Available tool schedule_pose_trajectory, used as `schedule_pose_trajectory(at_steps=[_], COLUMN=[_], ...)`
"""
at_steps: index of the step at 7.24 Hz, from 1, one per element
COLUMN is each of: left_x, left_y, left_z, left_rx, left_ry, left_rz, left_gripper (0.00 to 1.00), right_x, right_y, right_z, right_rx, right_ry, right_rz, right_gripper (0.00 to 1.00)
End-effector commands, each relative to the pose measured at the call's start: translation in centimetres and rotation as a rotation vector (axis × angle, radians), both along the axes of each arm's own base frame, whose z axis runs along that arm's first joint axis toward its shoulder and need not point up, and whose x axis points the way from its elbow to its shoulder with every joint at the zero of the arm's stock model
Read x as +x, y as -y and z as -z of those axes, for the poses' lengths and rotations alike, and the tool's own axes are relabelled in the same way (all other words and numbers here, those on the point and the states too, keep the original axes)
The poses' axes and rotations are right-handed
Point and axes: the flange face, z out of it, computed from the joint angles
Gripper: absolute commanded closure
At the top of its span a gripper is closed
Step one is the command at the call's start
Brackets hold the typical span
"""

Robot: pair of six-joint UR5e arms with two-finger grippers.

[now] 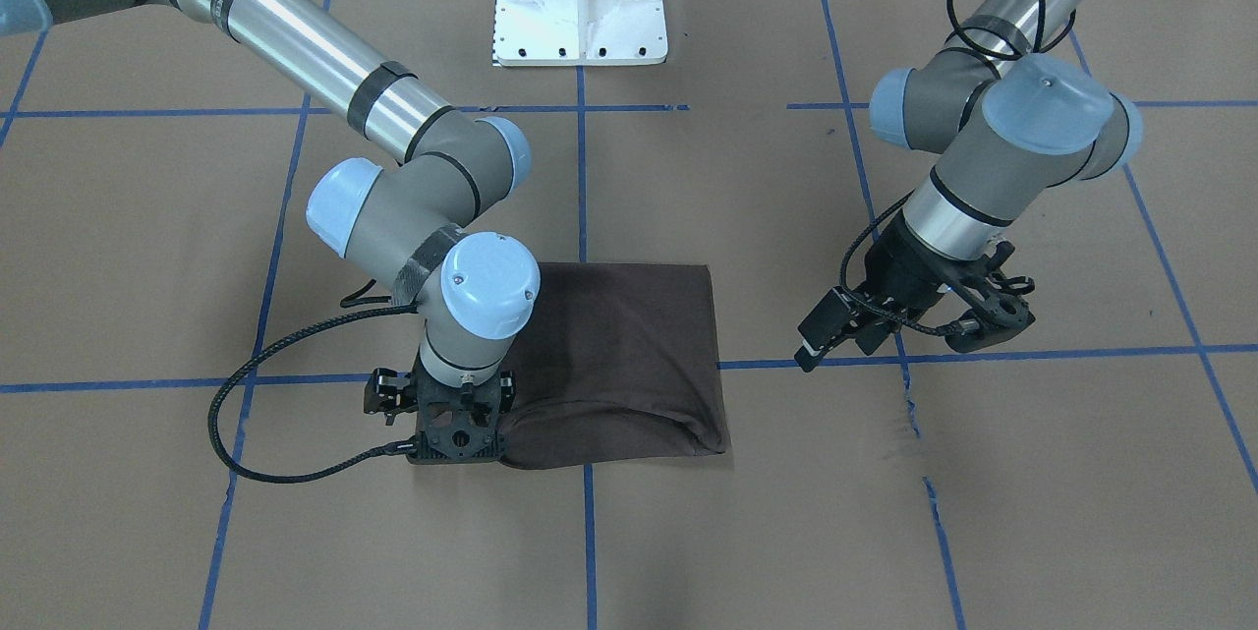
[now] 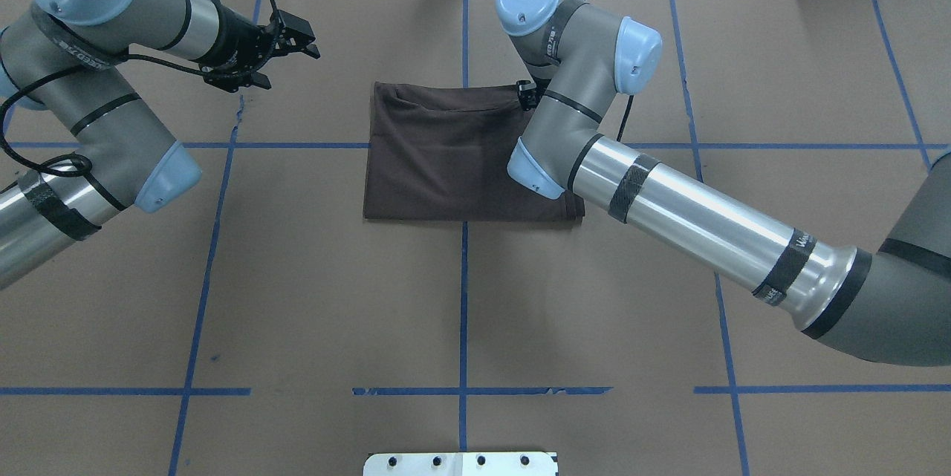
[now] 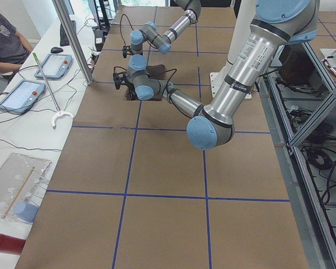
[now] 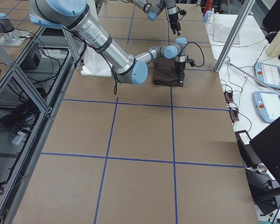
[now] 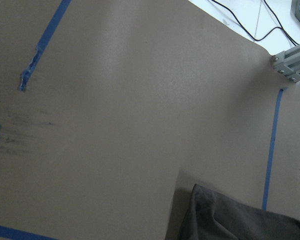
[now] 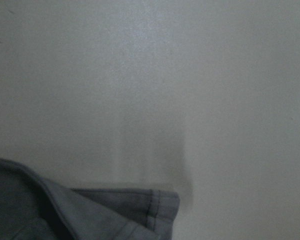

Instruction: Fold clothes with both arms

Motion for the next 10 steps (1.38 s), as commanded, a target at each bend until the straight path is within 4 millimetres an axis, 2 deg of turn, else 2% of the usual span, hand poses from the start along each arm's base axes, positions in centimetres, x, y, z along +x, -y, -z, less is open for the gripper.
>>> schedule_pose_trajectory(at_steps=[1, 2, 3, 4, 5, 6, 7, 8, 9, 10], left_x=[-0.2, -0.5, -2.4, -5.1, -8.4, -13.3, -19.2, -25.3, -29.4, -33.9], left_y=[-0.3, -0.5, -0.9, -2.0, -3.3, -4.1, -5.5, -6.2, -6.7, -6.2], left_z=[0.6, 1.3, 0.1, -1.7, -4.5, -7.2, -10.4, -13.6, -16.6, -18.5], left_rx=[0.008, 0.016, 0.002, 0.054, 0.117, 0.151, 0.211, 0.261, 0.312, 0.380], left_ry=[-0.008, -0.021, -0.032, -0.003, 0.048, 0.076, 0.131, 0.225, 0.333, 0.437], left_rz=[0.000, -0.012, -0.028, -0.047, -0.080, -0.096, -0.117, -0.146, -0.201, -0.258], left_gripper=[0.00, 0.00, 0.00, 0.00, 0.00, 0.00, 0.00, 0.00, 0.00, 0.00], right_x=[3.5, 6.4, 10.4, 15.8, 22.9, 30.3, 36.4, 42.2, 47.0, 51.1], right_y=[2.4, 3.9, 4.4, 4.2, 3.0, 0.5, -3.1, -5.5, -8.0, -10.2], right_z=[-1.7, -1.9, -2.8, -3.7, -5.9, -7.6, -10.7, -13.5, -17.0, -20.5], right_rx=[0.017, 0.031, 0.020, 0.004, -0.015, -0.001, -0.013, -0.010, -0.006, 0.005], right_ry=[-0.017, -0.006, 0.050, 0.143, 0.236, 0.300, 0.350, 0.383, 0.397, 0.395], right_rz=[0.016, 0.018, 0.023, 0.045, 0.046, 0.039, 0.037, 0.039, 0.058, 0.081], right_gripper=[0.00, 0.00, 0.00, 0.00, 0.00, 0.00, 0.00, 0.00, 0.00, 0.00])
